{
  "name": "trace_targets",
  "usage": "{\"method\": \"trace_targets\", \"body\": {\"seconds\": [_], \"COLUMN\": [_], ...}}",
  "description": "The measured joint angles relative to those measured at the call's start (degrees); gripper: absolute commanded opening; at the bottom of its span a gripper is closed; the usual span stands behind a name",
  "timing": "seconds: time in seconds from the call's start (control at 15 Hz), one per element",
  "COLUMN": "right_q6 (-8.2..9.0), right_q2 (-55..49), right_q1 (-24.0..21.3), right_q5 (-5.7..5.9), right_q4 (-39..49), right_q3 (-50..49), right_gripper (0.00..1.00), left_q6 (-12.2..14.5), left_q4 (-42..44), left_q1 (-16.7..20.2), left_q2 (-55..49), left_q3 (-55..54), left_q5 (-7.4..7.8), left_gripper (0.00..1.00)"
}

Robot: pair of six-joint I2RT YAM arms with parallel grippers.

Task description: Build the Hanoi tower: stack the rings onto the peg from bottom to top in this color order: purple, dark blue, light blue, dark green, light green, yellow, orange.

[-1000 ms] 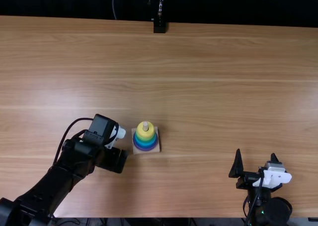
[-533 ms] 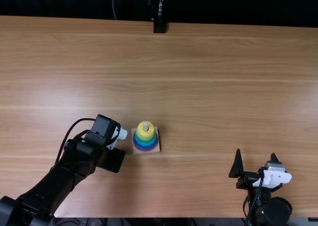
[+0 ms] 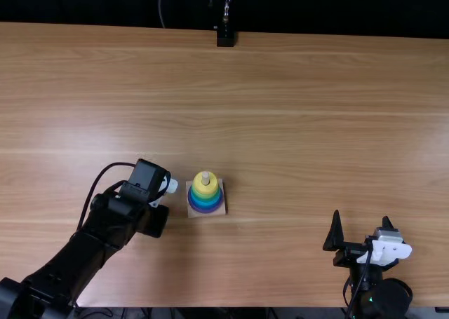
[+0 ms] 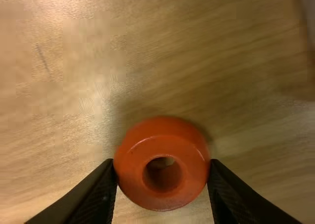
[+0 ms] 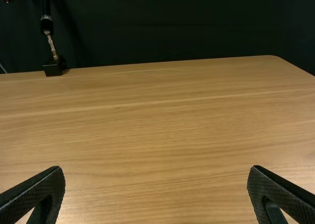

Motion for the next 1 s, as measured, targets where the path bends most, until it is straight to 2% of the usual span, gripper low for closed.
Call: {"method": "trace_targets", "body": {"seconds": [0.13, 0.47, 0.6, 0.8, 1.0], "right_q6": [-0.02, -0.04, -0.02, 0.0, 0.0], "right_q2": [0.02, 0.0, 0.02, 0.02, 0.02], "right_q1": [0.0, 0.0, 0.0, 0.0, 0.0], "right_q5": [0.02, 0.0, 0.02, 0.0, 0.0], "right_q4": [0.0, 0.02, 0.0, 0.02, 0.02], "right_q3": [0.02, 0.02, 0.02, 0.02, 0.02], "right_gripper": [1.0, 1.0, 1.0, 1.0, 1.0], "left_q6": [-0.04, -0.22, -0.24, -0.52, -3.08], "left_q4": [-3.3, -28.13, -35.36, -42.6, -44.61], "left_q1": [0.02, 0.02, 0.02, -0.02, -2.71], "left_q2": [0.0, 0.07, 1.51, 5.38, 7.69], "left_q3": [5.97, 24.96, 33.86, 42.69, 48.96], "left_q5": [0.0, 0.02, 0.09, 0.26, 0.26], "left_gripper": [0.0, 0.0, 0.0, 0.0, 0.0]}}
